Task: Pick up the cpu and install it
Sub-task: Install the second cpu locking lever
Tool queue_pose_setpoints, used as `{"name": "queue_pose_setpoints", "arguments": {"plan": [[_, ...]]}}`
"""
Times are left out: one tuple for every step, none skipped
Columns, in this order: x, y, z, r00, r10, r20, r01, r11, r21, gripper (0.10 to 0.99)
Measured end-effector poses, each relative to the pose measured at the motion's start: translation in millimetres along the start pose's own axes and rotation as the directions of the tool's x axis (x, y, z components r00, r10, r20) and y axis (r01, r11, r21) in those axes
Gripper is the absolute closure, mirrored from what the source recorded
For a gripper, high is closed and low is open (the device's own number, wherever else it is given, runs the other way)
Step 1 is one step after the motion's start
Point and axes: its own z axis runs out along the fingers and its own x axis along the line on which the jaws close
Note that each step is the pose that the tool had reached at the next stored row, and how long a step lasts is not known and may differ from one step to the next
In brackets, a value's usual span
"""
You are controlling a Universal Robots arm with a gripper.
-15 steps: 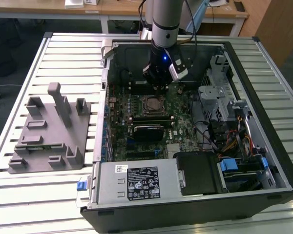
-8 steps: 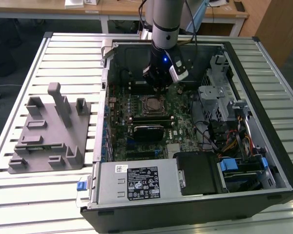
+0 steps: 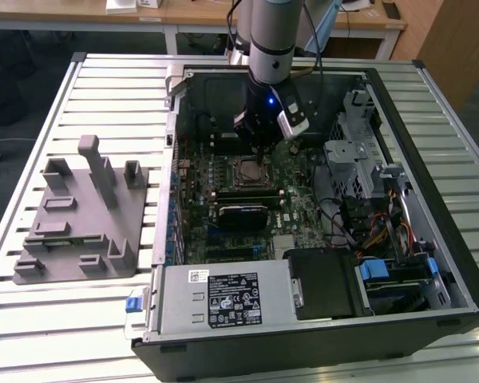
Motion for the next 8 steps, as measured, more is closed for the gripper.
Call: {"name": "queue_pose_setpoints", "arguments": {"plan": [[0.0,-0.6,-0.1,1.0,0.0,0.0,0.0,1.0,0.0,0.973],[0.1,-0.8,-0.6,1.0,0.0,-0.0002,0.0,1.0,0.0,0.973],[0.1,-0.9,-1.4,1.0,0.0,0.0,0.0,1.0,-0.001,0.973],[0.1,-1.0,-2.5,1.0,0.0,0.0001,0.0,1.0,-0.002,0.973],[0.0,-1.0,-4.0,1.0,0.0,0.0,0.0,1.0,-0.002,0.973],[0.0,-1.0,-5.9,1.0,0.0,0.0,0.0,1.0,-0.002,0.973],[0.0,-1.0,-8.0,1.0,0.0,0.0001,0.0,1.0,-0.002,0.973],[0.0,-1.0,-10.2,1.0,0.0,0.0,0.0,1.0,-0.002,0.973]]}}
